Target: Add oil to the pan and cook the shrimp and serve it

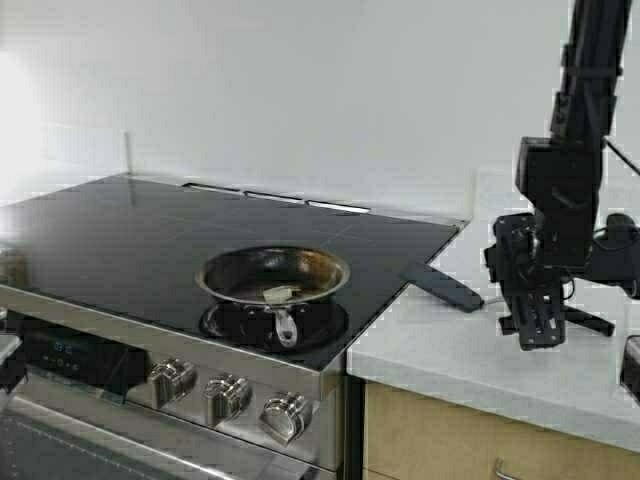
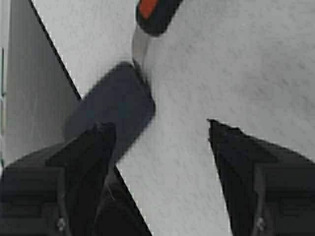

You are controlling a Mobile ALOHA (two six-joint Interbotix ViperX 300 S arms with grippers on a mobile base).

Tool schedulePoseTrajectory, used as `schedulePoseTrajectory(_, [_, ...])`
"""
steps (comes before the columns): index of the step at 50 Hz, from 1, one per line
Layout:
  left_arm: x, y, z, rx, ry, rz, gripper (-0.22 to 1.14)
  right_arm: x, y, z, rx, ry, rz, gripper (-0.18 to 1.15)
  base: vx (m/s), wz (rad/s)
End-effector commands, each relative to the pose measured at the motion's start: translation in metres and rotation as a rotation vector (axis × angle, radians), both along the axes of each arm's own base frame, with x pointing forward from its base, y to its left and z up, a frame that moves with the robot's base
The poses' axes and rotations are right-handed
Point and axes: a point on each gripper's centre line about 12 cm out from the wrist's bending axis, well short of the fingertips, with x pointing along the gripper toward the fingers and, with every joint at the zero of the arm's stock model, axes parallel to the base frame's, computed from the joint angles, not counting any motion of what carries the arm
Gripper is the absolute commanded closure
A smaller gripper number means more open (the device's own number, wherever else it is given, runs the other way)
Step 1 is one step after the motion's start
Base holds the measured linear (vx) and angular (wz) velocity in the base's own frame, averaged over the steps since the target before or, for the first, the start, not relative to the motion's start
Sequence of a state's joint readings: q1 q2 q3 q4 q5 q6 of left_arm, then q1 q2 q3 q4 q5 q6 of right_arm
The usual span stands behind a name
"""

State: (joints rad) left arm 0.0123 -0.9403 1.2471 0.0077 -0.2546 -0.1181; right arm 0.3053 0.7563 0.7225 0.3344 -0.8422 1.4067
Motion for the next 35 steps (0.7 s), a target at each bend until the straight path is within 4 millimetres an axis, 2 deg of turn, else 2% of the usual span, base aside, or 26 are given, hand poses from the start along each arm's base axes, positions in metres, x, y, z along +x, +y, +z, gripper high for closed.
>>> schedulePoseTrajectory(1, [0.002, 0.0, 0.007, 0.002, -0.017, 0.001, 0.89, 0.016, 0.002, 0.002, 0.03, -0.035, 0.006, 0.06, 0.0, 0.0])
schedulePoseTrajectory(21, [0.002, 0.0, 0.007, 0.002, -0.018, 0.001, 0.89, 0.044, 0.006, -0.009, 0.05, -0.052, 0.003, 0.06, 0.0, 0.0])
schedulePoseTrajectory(35, [0.003, 0.0, 0.008, 0.002, -0.02, 0.001, 0.89, 0.058, -0.001, -0.011, 0.053, -0.047, -0.039, 0.06, 0.0, 0.0])
